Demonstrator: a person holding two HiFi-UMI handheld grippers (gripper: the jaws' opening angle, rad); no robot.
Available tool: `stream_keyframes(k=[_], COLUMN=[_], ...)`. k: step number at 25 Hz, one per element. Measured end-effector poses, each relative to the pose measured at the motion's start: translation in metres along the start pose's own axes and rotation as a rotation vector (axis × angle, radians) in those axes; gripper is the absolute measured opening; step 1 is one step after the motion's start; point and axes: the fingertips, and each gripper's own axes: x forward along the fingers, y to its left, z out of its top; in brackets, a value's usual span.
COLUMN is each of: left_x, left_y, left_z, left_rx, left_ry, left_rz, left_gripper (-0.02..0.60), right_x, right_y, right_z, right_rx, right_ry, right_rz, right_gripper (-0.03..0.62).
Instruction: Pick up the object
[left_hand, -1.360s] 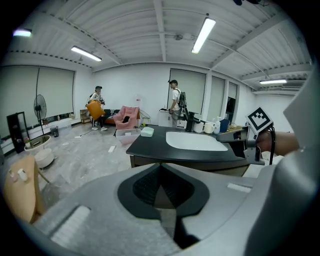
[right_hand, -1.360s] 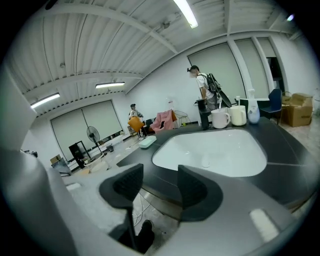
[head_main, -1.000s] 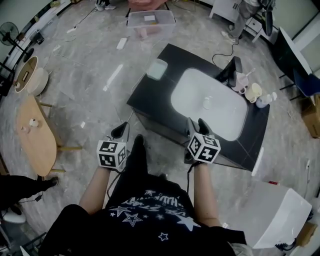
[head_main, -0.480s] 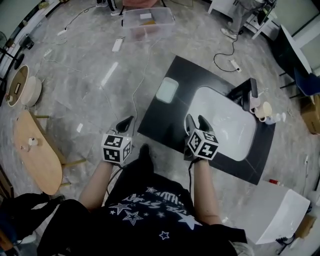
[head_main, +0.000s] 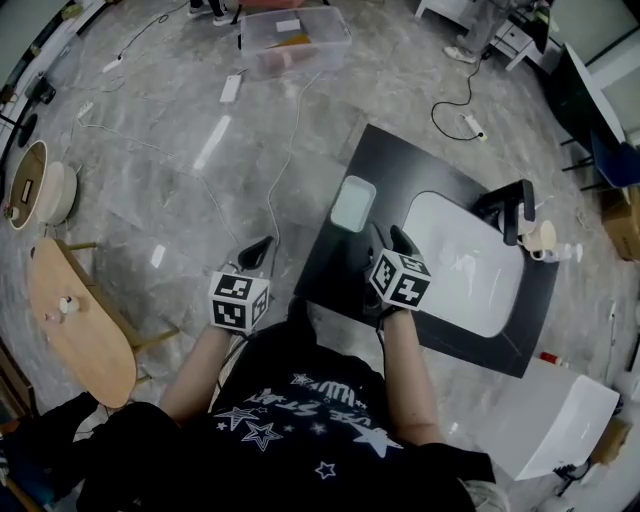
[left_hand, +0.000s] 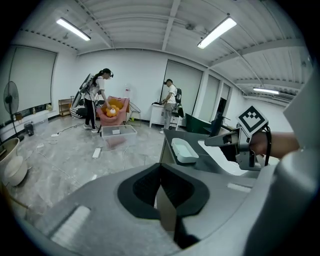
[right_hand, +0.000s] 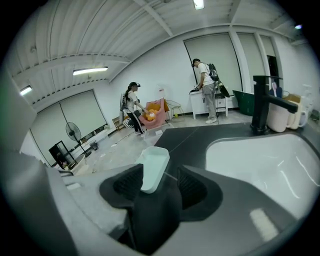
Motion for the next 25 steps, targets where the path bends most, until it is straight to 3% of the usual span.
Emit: stream_keyframes(k=[11, 16, 25], left_x=[0.022, 0.029, 0.032], left_y=[0.039, 0.044, 0.044], left_z=[0.003, 0.001, -0.003], left_rx=[-0.023, -0.028, -0.027], left_ry=[0.035, 0.049, 0.062], left_rz=[-0.019, -0.029, -0.041], left_gripper=[0.009, 0.009, 0.009], right_x=[0.052, 0.060, 0.069], right_y=[0.011, 0.008, 0.001], right_z=[-0.011, -0.019, -0.026], right_rx=[0.018, 0.048, 0.051], right_ry=[0.137, 0.198, 0.247], right_rz=[-0.070, -0.105, -0.156], right_gripper=[0.158, 0.090, 0.046])
